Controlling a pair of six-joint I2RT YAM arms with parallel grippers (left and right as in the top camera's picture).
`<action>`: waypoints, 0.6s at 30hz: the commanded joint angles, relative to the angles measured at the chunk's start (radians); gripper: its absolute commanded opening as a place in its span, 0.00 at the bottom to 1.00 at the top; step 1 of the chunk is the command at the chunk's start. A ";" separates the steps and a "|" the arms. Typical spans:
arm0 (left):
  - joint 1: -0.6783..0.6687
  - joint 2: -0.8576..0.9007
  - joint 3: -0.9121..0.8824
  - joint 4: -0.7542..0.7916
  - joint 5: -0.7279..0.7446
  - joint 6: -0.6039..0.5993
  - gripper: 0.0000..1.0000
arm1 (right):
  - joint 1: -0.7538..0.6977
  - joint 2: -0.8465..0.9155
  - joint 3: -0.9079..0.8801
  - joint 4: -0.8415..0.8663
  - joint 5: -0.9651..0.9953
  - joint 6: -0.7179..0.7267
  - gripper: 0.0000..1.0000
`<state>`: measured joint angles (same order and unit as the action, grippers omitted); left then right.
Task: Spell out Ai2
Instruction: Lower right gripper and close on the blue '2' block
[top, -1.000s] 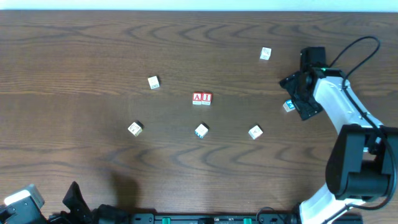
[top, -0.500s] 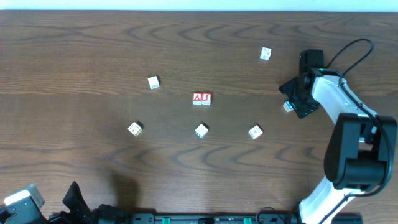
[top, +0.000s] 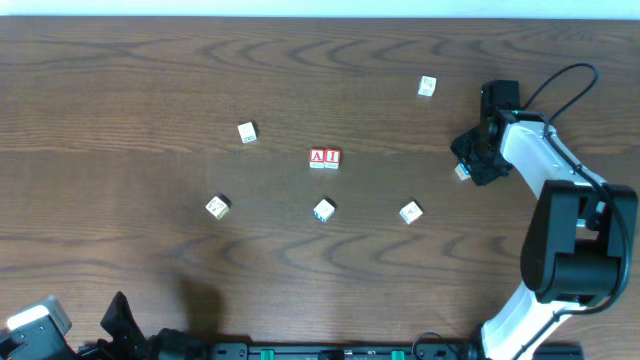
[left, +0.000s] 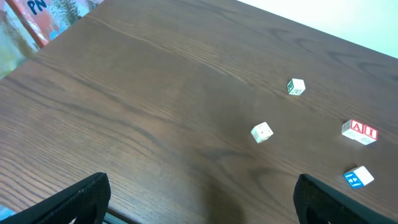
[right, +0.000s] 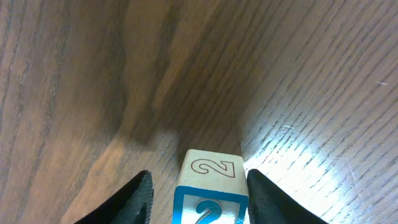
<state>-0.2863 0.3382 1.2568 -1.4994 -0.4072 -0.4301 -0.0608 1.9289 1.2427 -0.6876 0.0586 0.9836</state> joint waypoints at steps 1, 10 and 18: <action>-0.003 -0.005 0.002 -0.001 -0.014 -0.004 0.95 | -0.002 0.007 0.018 0.000 0.003 0.002 0.45; -0.003 -0.005 0.002 -0.001 -0.014 -0.004 0.95 | 0.003 0.007 0.018 0.000 0.003 0.002 0.43; -0.003 -0.005 0.002 -0.001 -0.014 -0.004 0.95 | 0.004 0.007 0.018 -0.001 0.003 0.002 0.35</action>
<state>-0.2863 0.3382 1.2568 -1.4994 -0.4072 -0.4301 -0.0608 1.9289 1.2427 -0.6876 0.0586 0.9836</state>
